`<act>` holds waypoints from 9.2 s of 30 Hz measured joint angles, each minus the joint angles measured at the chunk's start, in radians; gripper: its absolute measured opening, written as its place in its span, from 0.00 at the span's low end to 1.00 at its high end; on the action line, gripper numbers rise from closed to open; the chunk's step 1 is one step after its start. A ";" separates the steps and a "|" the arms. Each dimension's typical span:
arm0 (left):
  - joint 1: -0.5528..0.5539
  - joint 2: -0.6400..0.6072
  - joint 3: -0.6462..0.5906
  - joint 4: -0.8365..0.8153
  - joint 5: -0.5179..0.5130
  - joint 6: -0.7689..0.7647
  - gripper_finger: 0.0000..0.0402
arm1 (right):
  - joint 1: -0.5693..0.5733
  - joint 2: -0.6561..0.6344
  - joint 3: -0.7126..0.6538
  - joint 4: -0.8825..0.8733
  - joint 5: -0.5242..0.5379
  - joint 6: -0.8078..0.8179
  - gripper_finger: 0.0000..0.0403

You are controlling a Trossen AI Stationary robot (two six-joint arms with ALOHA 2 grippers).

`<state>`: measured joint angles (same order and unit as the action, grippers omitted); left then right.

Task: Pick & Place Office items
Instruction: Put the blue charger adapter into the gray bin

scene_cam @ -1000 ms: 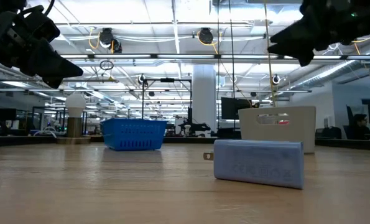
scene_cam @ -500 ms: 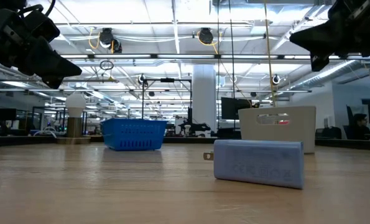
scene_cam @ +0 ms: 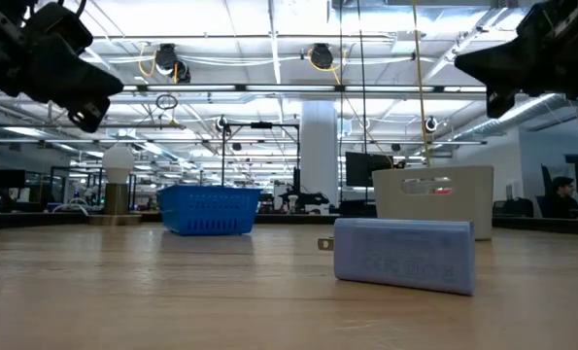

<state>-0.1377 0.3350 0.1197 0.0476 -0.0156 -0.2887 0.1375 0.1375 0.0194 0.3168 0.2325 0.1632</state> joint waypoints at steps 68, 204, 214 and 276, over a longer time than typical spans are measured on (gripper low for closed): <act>-0.142 1.875 1.412 -0.303 0.246 0.206 0.73 | 0.002 0.012 -0.005 -0.044 0.002 0.112 0.00; -0.013 1.266 1.153 -0.369 0.395 0.250 0.92 | 0.359 1.139 0.649 0.239 0.245 -0.842 0.29; -0.094 0.943 0.977 -0.405 0.096 0.284 0.46 | 0.310 0.826 0.433 0.235 0.289 -0.518 0.29; 0.066 -0.177 0.021 -0.121 -0.037 0.262 0.04 | 0.085 0.083 0.071 -0.031 0.113 0.079 0.29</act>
<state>-0.0715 0.1581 0.1402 -0.0739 -0.0529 -0.0271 0.2222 0.2203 0.0906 0.2863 0.3452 0.2424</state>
